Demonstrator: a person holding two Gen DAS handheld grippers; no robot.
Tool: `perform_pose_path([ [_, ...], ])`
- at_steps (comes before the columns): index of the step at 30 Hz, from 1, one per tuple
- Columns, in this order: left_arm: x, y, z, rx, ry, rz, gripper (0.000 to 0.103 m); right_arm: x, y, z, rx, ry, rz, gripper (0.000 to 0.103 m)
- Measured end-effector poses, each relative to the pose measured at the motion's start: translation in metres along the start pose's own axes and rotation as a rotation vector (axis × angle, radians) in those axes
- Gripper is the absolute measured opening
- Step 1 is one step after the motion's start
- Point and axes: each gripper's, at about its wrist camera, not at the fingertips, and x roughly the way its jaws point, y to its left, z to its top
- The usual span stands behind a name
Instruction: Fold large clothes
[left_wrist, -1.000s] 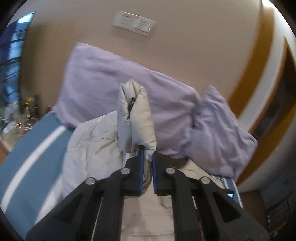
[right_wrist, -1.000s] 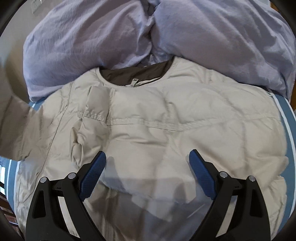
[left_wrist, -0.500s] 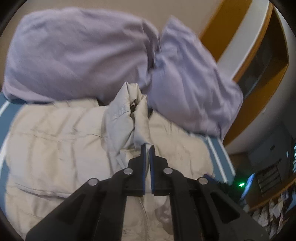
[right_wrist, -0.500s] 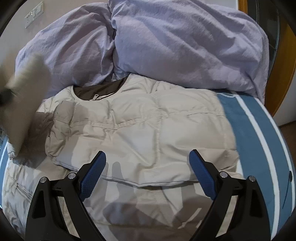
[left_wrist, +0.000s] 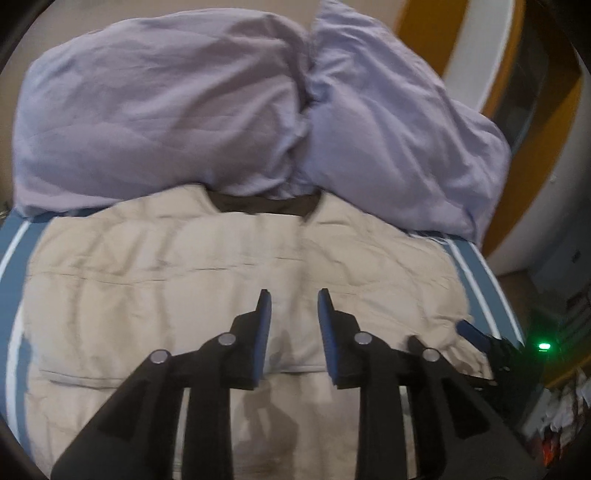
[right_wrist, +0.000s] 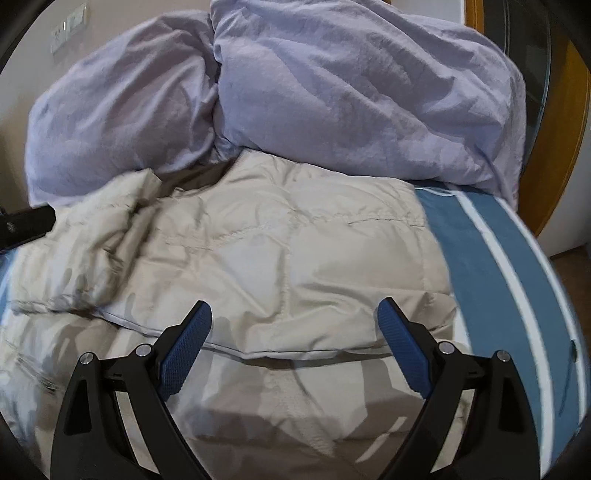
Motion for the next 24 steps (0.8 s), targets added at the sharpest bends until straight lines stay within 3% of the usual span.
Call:
perform_pose_path([
  [2,0.002,0.015,0.001,-0.024,0.007,0.036,0.027,-0.002,0.002,0.002,0.033,0.005,0.088,0.092],
  [7,0.005,0.042,-0.007,-0.029,0.024,0.121,0.028,0.003,0.023,0.009,0.075,0.057,0.273,0.073],
  [17,-0.009,0.085,-0.020,-0.004,0.011,0.273,0.034,0.032,0.086,0.015,0.094,0.143,0.395,0.063],
  [20,-0.012,0.103,-0.023,-0.025,0.015,0.300,0.035,0.041,0.092,0.015,0.120,0.159,0.395,0.046],
  [22,-0.014,0.112,-0.025,-0.040,0.019,0.313,0.036,0.043,0.095,0.014,0.121,0.163,0.423,0.021],
  [24,-0.016,0.120,-0.027,-0.051,0.022,0.322,0.036,0.039,0.097,0.012,0.107,0.143,0.415,0.013],
])
